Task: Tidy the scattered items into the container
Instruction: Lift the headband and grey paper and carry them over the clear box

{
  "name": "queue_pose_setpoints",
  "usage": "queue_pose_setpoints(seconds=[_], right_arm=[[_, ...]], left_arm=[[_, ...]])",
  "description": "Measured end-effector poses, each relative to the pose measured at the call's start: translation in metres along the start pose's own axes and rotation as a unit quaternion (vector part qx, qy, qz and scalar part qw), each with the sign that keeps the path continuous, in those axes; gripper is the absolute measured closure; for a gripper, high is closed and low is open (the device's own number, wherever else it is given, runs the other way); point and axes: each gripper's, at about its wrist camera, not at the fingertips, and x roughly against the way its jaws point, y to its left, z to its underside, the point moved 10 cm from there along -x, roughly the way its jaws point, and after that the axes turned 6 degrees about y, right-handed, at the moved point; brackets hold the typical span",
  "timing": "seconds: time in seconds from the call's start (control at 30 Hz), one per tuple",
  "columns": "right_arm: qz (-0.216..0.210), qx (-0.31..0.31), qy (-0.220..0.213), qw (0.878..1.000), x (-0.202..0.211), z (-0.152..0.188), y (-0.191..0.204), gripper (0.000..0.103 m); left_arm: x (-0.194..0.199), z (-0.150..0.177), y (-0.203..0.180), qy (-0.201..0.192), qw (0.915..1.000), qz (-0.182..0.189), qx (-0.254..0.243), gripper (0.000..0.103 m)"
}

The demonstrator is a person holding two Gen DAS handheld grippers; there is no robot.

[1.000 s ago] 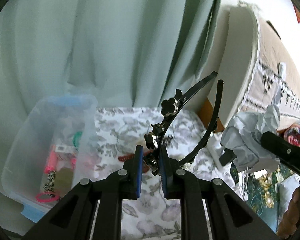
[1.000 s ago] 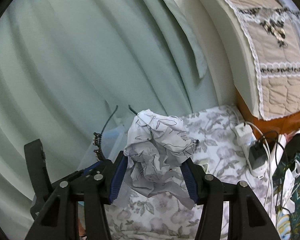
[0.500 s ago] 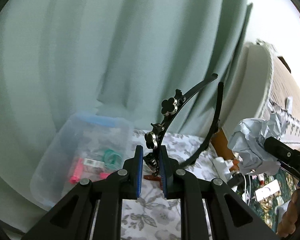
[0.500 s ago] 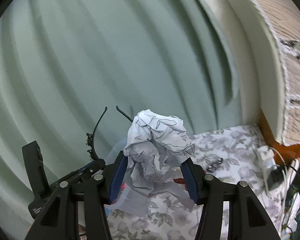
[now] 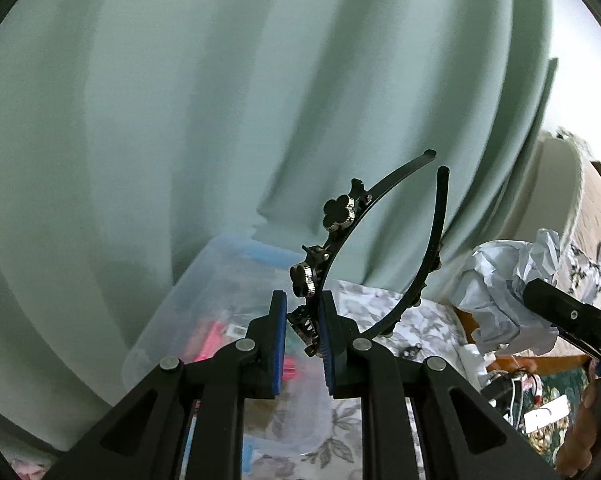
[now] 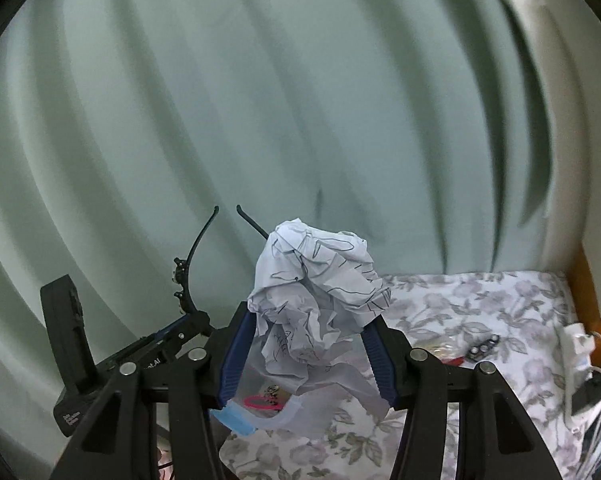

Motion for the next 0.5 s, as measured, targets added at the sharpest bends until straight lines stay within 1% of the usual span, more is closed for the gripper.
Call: queue_pose_setpoints(seconds=[0.27,0.5], right_arm=[[-0.014,0.026,0.036,0.999,-0.038,0.005,0.024,0.046],[-0.022,0.044,0.062,0.997,-0.072,0.012,0.035,0.046]], left_arm=[[0.005,0.004,0.040,0.003,0.9992,-0.021,0.033,0.087],[0.002,0.013,0.066,0.016,0.9978,-0.034,0.056,0.087]])
